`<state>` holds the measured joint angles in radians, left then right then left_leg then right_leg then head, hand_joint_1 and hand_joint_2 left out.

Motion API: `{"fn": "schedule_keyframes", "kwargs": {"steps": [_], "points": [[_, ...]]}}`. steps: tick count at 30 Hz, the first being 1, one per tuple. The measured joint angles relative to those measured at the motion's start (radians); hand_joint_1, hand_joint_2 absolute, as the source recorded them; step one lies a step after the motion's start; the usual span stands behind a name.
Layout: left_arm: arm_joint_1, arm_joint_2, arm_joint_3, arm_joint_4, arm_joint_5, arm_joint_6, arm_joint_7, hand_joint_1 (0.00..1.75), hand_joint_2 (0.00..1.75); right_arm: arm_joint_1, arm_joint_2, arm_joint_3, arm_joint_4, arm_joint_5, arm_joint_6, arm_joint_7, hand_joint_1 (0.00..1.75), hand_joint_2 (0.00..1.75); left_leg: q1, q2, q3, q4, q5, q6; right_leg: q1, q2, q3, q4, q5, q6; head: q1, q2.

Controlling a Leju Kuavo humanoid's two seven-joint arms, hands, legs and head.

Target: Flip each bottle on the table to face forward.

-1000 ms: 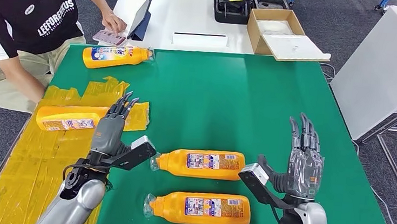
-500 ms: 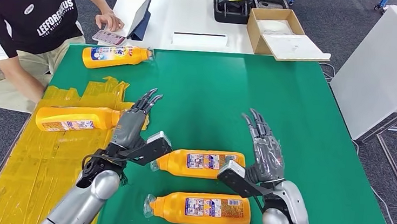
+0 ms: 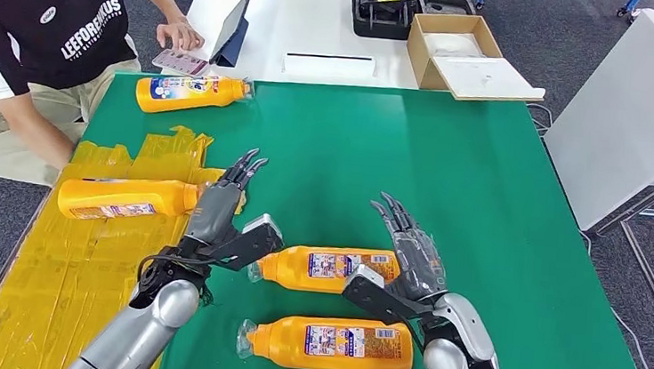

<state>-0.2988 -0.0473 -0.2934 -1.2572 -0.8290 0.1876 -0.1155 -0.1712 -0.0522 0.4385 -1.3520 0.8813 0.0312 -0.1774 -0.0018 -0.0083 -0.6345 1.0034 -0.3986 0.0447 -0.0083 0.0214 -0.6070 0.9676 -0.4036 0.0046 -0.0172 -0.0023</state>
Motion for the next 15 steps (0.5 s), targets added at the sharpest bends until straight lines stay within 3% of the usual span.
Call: {"fn": "schedule_keyframes", "kwargs": {"steps": [8, 15], "points": [[0.0, -0.003, 0.0, 0.0, 0.018, -0.007, 0.008, 0.0, 1.75, -0.03, -0.021, 0.06, 0.065, 0.097, 0.005, 0.12, 0.0, 1.75, 0.0, 0.0, 0.0, 0.0, 0.0, 0.0, 0.0, 0.0, 0.0, 0.0, 0.0, 0.0, 0.0, 0.0], [0.0, -0.01, 0.002, -0.001, 0.069, -0.012, -0.003, 0.0, 1.75, -0.055, -0.038, 0.094, 0.127, 0.123, 0.005, 0.145, 0.0, 1.75, 0.0, 0.0, 0.0, 0.0, 0.0, 0.0, 0.0, 0.0, 0.0, 0.0, 0.0, 0.0, 0.0, 0.0]]}}
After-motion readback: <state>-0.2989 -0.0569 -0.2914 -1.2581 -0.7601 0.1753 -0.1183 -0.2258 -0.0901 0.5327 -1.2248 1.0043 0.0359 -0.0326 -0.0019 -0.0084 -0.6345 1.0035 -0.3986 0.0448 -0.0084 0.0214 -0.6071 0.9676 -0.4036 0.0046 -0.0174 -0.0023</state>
